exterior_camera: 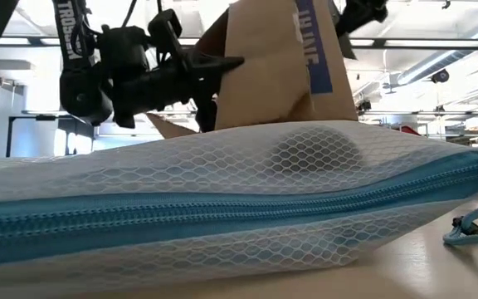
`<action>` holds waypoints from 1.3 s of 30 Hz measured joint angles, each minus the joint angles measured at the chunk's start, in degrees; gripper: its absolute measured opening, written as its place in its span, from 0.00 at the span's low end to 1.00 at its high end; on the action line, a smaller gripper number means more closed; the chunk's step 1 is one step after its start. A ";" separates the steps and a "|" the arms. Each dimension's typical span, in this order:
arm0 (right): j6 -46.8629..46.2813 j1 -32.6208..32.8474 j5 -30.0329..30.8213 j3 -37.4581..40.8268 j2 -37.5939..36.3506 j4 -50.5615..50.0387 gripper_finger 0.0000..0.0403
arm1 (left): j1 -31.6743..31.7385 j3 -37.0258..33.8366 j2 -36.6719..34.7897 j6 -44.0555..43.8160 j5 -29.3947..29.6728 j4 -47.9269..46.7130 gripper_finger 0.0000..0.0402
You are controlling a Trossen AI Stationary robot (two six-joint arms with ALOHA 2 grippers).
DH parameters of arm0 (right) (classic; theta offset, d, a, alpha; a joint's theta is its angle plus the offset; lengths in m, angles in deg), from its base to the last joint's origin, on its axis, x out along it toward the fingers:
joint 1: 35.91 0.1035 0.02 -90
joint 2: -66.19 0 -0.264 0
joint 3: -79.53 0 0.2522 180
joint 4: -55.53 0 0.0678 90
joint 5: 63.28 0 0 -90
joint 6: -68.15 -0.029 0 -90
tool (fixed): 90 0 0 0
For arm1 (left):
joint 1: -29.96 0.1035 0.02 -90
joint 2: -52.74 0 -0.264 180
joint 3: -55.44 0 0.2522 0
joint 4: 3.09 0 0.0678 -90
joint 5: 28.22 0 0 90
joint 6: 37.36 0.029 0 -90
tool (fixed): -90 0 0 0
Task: Unpack boxes
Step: Break down the box until it is fully flat
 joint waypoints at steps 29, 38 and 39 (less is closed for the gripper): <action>2.78 10.36 -1.47 0.24 3.37 5.21 0.14 | -2.47 -0.84 -23.39 10.82 -7.54 -58.18 0.42; 1.93 10.69 -1.41 0.28 3.36 4.10 0.14 | -2.54 -0.79 -41.68 15.29 -2.42 -82.09 0.39; 1.80 10.69 -1.38 0.28 3.30 4.10 0.14 | -2.60 -0.79 -43.61 15.02 -1.71 -84.00 0.39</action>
